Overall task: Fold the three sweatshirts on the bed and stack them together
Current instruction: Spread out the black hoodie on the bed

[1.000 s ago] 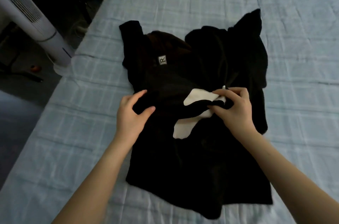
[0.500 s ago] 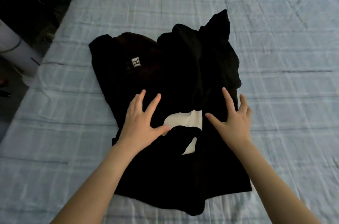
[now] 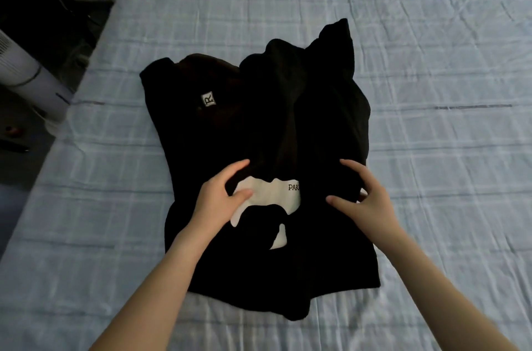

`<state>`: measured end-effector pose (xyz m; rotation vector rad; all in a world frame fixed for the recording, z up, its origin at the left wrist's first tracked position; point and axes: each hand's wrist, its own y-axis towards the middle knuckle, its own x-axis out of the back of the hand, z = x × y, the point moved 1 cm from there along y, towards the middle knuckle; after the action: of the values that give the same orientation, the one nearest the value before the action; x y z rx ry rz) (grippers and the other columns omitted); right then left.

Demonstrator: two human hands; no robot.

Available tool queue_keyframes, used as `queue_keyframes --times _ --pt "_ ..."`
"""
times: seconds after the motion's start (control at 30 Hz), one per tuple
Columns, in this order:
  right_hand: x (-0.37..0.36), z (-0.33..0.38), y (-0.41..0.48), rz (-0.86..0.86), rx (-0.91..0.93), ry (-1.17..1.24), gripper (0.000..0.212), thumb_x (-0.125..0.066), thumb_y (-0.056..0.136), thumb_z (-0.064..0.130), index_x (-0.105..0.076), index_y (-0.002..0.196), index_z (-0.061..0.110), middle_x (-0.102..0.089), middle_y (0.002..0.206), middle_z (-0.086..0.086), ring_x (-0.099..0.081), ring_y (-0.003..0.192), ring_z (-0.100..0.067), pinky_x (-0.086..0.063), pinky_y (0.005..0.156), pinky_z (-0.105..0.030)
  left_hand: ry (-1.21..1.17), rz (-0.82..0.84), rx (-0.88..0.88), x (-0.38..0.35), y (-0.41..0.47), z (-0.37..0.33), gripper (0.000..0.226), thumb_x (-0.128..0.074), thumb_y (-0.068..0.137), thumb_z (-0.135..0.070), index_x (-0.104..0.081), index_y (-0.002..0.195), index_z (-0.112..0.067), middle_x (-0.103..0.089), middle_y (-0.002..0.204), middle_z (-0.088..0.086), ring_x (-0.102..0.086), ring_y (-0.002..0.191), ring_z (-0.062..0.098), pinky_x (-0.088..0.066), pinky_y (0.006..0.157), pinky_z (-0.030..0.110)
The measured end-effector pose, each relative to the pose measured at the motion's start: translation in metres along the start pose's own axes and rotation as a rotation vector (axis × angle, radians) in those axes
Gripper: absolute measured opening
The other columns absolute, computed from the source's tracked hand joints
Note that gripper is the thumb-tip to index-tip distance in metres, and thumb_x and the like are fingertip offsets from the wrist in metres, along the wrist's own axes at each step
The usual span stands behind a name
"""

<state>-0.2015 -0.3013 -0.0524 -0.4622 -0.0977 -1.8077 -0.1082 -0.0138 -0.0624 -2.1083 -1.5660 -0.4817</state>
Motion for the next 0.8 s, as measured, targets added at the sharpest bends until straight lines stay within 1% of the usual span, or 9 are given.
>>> queue_keyframes --times 0.1,0.17,0.27,0.37,0.4,0.53,0.67,0.73,0.8 --pt "0.016 0.030 -0.045 -0.023 -0.029 0.069 0.073 -0.086 0.072 0.016 -0.055 0.129 0.050 -0.064 0.111 0.029 -0.066 0.099 0.005 -0.055 0.069 -0.012 -0.069 -0.081 0.013 0.033 -0.031 -0.037 0.061 -0.082 0.075 -0.013 -0.061 0.127 -0.037 -0.055 0.116 -0.033 -0.045 0.107 -0.029 -0.031 0.088 -0.006" --pt "0.027 0.054 -0.078 -0.035 -0.032 0.059 0.074 -0.086 0.073 0.018 -0.054 0.131 0.050 -0.065 0.111 0.026 -0.067 0.099 0.002 -0.058 0.066 -0.018 -0.083 -0.113 0.025 0.054 -0.059 -0.066 0.059 -0.083 0.074 -0.014 -0.062 0.126 -0.036 -0.056 0.115 -0.034 -0.045 0.107 -0.029 -0.031 0.089 -0.006" --pt "0.044 0.096 -0.130 -0.088 -0.001 -0.003 0.073 -0.084 0.073 0.021 -0.053 0.131 0.052 -0.064 0.112 0.025 -0.064 0.100 0.004 -0.056 0.067 -0.013 -0.104 -0.131 0.007 0.083 -0.107 -0.114 0.056 -0.084 0.074 -0.018 -0.064 0.123 -0.037 -0.057 0.114 -0.035 -0.046 0.109 -0.027 -0.032 0.091 -0.005" --pt "0.064 0.140 -0.185 -0.151 0.036 -0.044 0.070 -0.084 0.074 0.020 -0.054 0.129 0.051 -0.064 0.114 0.025 -0.063 0.103 0.002 -0.057 0.071 -0.019 -0.136 -0.188 -0.058 0.115 -0.156 -0.156 0.054 -0.085 0.072 -0.021 -0.066 0.117 -0.043 -0.060 0.109 -0.038 -0.047 0.106 -0.028 -0.033 0.089 -0.004" --pt "0.071 0.155 -0.205 -0.186 0.060 -0.046 0.070 -0.084 0.074 0.019 -0.054 0.129 0.049 -0.064 0.114 0.024 -0.063 0.103 0.001 -0.056 0.073 -0.020 -0.148 -0.202 -0.089 0.128 -0.172 -0.170 0.053 -0.086 0.071 -0.022 -0.066 0.114 -0.045 -0.061 0.107 -0.038 -0.049 0.107 -0.025 -0.035 0.090 -0.002" --pt "0.099 0.203 -0.283 -0.288 0.151 0.010 0.067 -0.085 0.072 0.020 -0.057 0.130 0.041 -0.066 0.117 0.020 -0.065 0.103 0.002 -0.052 0.074 -0.010 -0.216 -0.203 -0.156 0.170 -0.233 -0.209 0.052 -0.086 0.068 -0.033 -0.064 0.110 -0.055 -0.065 0.108 -0.034 -0.059 0.107 -0.010 -0.048 0.091 0.022" --pt "0.102 0.234 -0.347 -0.342 0.148 0.005 0.063 -0.088 0.071 0.023 -0.060 0.124 0.042 -0.067 0.114 0.020 -0.065 0.104 -0.001 -0.054 0.085 -0.025 -0.246 -0.152 -0.215 0.180 -0.280 -0.230 0.054 -0.085 0.062 -0.041 -0.063 0.109 -0.057 -0.068 0.103 -0.031 -0.061 0.101 -0.011 -0.051 0.083 0.020" --pt "0.096 0.237 -0.373 -0.350 0.138 -0.020 0.059 -0.088 0.072 0.022 -0.061 0.120 0.043 -0.067 0.111 0.021 -0.064 0.105 -0.001 -0.051 0.089 -0.028 -0.267 -0.104 -0.204 0.169 -0.301 -0.228 0.053 -0.088 0.066 -0.030 -0.065 0.107 -0.055 -0.071 0.102 -0.021 -0.065 0.100 -0.005 -0.055 0.083 0.025" --pt "0.091 0.231 -0.394 -0.361 0.123 -0.036 0.057 -0.088 0.072 0.021 -0.062 0.118 0.041 -0.066 0.110 0.023 -0.063 0.106 0.000 -0.050 0.092 -0.028 -0.277 -0.065 -0.178 0.156 -0.320 -0.222 0.052 -0.088 0.068 -0.024 -0.066 0.105 -0.054 -0.072 0.101 -0.017 -0.065 0.101 0.000 -0.055 0.085 0.027"
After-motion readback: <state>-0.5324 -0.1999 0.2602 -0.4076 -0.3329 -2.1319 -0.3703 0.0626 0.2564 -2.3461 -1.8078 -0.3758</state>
